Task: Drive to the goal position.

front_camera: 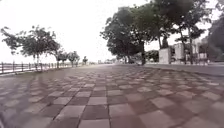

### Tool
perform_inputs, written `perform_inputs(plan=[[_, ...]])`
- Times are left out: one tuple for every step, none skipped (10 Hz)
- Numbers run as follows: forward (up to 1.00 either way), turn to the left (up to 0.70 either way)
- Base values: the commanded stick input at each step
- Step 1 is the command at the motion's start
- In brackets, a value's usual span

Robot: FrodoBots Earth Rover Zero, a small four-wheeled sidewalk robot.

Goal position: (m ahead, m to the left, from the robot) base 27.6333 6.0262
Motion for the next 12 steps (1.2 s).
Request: perform_inputs(plan=[[1.00, 0.17], [1.00, 0.00], [1.00, 0.00], [1.00, 0.00], [1.00, 0.00], [1.00, 0.00], [1.00, 0.00], [1.00, 0.00], [1.00, 0.00], [1.00, 0.00], [1.00, 0.00], [1.00, 0.00]])
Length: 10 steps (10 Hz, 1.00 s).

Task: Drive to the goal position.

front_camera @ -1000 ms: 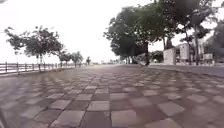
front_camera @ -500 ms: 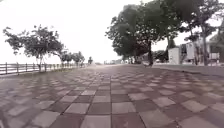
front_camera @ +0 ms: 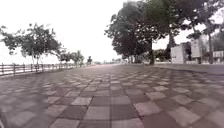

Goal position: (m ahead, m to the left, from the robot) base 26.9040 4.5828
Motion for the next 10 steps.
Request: perform_inputs(plan=[[1.00, 0.00], [1.00, 0.00], [1.00, 0.00], [1.00, 0.00], [1.00, 0.00], [1.00, 0.00], [1.00, 0.00], [1.00, 0.00], [1.00, 0.00], [1.00, 0.00]])
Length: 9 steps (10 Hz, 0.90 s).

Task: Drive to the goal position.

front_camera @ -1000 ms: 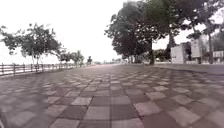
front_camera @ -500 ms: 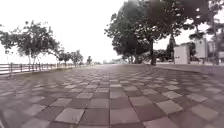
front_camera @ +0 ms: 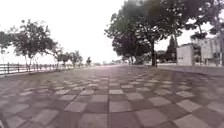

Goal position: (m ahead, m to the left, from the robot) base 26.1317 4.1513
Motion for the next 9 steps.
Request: perform_inputs(plan=[[1.00, 0.00], [1.00, 0.00], [1.00, 0.00], [1.00, 0.00], [1.00, 0.00], [1.00, 0.00], [1.00, 0.00], [1.00, 0.00], [1.00, 0.00]])
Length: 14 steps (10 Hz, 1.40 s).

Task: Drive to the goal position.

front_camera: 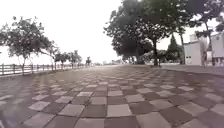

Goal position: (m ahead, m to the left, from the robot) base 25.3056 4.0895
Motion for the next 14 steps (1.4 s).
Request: perform_inputs(plan=[[1.00, 0.00], [1.00, 0.00], [1.00, 0.00], [1.00, 0.00], [1.00, 0.00], [1.00, 0.00], [1.00, 0.00], [1.00, 0.00], [1.00, 0.00], [1.00, 0.00], [1.00, 0.00], [1.00, 0.00], [1.00, 0.00], [1.00, 0.00]])
